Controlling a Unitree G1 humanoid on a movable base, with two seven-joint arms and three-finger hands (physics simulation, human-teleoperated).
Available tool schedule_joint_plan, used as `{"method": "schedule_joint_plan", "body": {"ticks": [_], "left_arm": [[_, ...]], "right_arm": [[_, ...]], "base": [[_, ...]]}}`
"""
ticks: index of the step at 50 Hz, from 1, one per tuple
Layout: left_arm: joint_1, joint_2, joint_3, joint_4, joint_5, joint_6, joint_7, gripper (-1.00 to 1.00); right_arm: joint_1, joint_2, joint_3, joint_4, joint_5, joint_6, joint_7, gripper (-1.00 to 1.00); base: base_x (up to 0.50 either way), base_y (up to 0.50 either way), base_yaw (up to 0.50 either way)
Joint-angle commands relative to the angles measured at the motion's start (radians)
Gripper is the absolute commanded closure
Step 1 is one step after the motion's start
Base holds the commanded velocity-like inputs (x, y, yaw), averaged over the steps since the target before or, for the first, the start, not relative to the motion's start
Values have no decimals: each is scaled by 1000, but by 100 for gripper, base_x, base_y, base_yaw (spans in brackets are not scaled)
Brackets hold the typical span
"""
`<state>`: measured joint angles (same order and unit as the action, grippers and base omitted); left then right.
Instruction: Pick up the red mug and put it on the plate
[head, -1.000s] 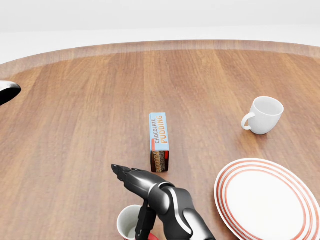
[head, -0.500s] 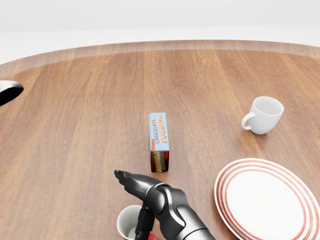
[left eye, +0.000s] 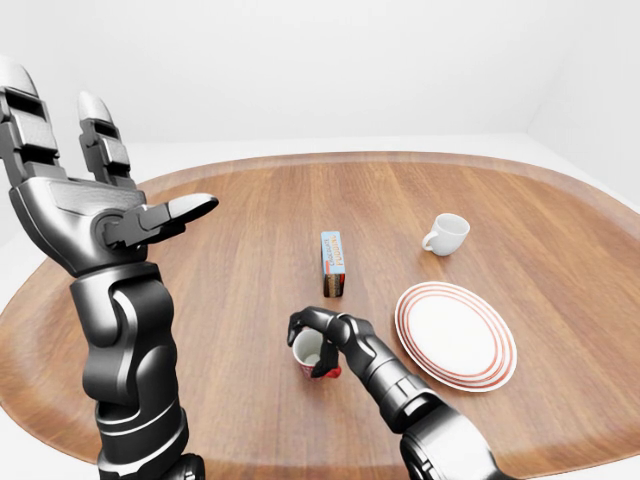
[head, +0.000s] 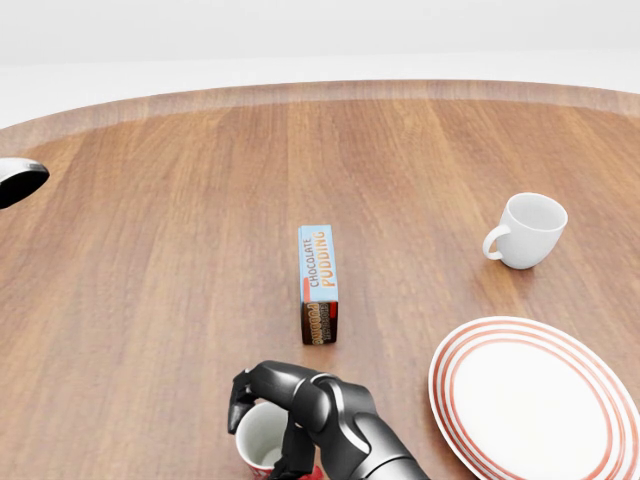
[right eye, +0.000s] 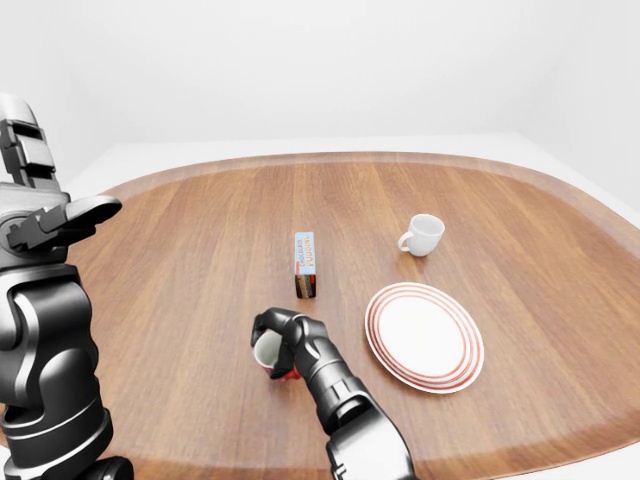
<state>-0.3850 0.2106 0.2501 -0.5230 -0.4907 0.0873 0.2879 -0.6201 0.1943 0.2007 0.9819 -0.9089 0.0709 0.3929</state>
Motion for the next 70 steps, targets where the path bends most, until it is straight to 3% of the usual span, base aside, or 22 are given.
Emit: {"method": "schedule_joint_plan", "body": {"ticks": [1, 11, 31, 56, 70], "left_arm": [[0, 1, 0, -7, -2, 0, 2, -95], [-4, 5, 4, -15, -8, 0, 6, -95], [-3, 11, 12, -1, -3, 0, 3, -95], [0, 15, 15, 6, -2, 0, 1, -95], [-3, 16, 17, 5, -3, 0, 5, -95]], "right_arm": [[27, -13, 13, -44, -37, 10, -23, 100], [65, -18, 16, -169, -39, 16, 35, 100], [222, -100, 3, -766, -20, 16, 303, 100], [263, -219, -88, -1015, -13, 16, 305, 100], [345, -231, -90, -1170, -47, 16, 305, 100]], "base": [[0, 0, 0], [0, 0, 0], [0, 0, 0], [0, 0, 0], [0, 0, 0]]}}
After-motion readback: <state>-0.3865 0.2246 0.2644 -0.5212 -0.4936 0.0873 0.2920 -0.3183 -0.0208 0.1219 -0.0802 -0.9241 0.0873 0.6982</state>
